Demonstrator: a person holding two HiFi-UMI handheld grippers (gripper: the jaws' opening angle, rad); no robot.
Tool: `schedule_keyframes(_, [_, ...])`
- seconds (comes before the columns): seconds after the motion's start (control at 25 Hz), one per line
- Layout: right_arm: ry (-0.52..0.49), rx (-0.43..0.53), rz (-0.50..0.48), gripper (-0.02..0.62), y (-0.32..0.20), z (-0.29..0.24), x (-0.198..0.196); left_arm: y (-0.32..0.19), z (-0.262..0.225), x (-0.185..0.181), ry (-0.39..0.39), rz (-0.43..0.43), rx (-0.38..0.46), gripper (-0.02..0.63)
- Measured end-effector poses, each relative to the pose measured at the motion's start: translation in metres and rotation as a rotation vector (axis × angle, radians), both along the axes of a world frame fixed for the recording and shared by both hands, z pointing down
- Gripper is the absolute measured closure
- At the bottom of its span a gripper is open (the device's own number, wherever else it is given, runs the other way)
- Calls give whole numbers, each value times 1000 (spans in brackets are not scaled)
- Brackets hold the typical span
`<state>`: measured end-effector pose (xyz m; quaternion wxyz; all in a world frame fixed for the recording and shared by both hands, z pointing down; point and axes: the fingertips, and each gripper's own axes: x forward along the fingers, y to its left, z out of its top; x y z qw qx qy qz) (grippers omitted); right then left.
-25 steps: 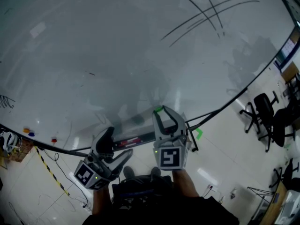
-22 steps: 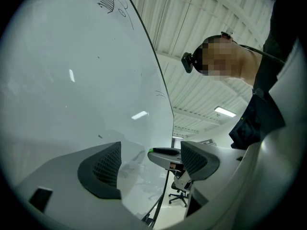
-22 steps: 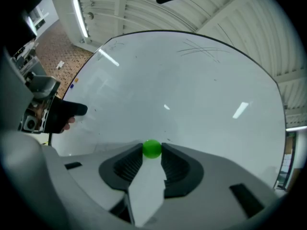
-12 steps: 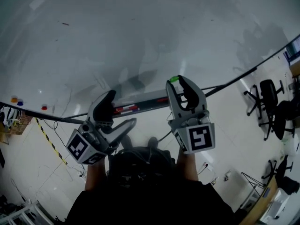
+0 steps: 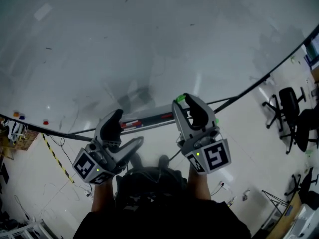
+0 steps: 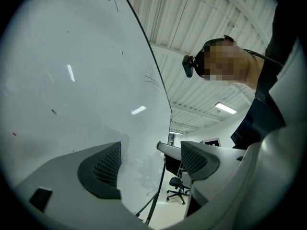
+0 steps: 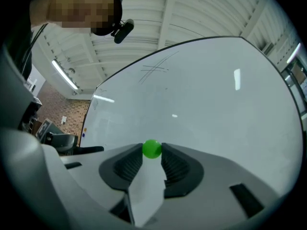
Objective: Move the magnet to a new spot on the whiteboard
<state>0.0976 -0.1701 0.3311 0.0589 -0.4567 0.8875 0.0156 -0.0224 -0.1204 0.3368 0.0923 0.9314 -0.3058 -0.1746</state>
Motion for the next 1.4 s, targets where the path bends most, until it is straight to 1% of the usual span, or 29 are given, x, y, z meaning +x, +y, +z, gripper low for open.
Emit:
schedule_keyframes(0.12, [-9,32,-6,443,0,-5,1,0,1,2,-3,-3,0,222])
schedule_keyframes(0.24, [-7,43,-13,443,1,-4,9,-1,2,11,0,-8,-7,222])
schedule_keyframes(0.4, [6,36,-45,443,-3,3,-6,-2,2,-4,10,-40,-21,222])
schedule_keyframes(0.56, [-24,38,-74,443,10,-11,24,10,-3,26,0,-60,-10,222])
schedule_keyframes(0.68, [-46,40,-97,443,24,-18,25,20,-3,29,-3,-68,-5,222])
schedule_keyframes(0.84, [-31,16,-123,443,43,-12,26,35,0,37,0,-83,-3,222])
schedule_keyframes(1.2, [-10,17,-171,443,45,-1,8,42,5,20,-12,-140,-25,222])
schedule_keyframes(1.4, [8,27,-158,443,48,-1,3,44,6,10,-3,-146,-22,222])
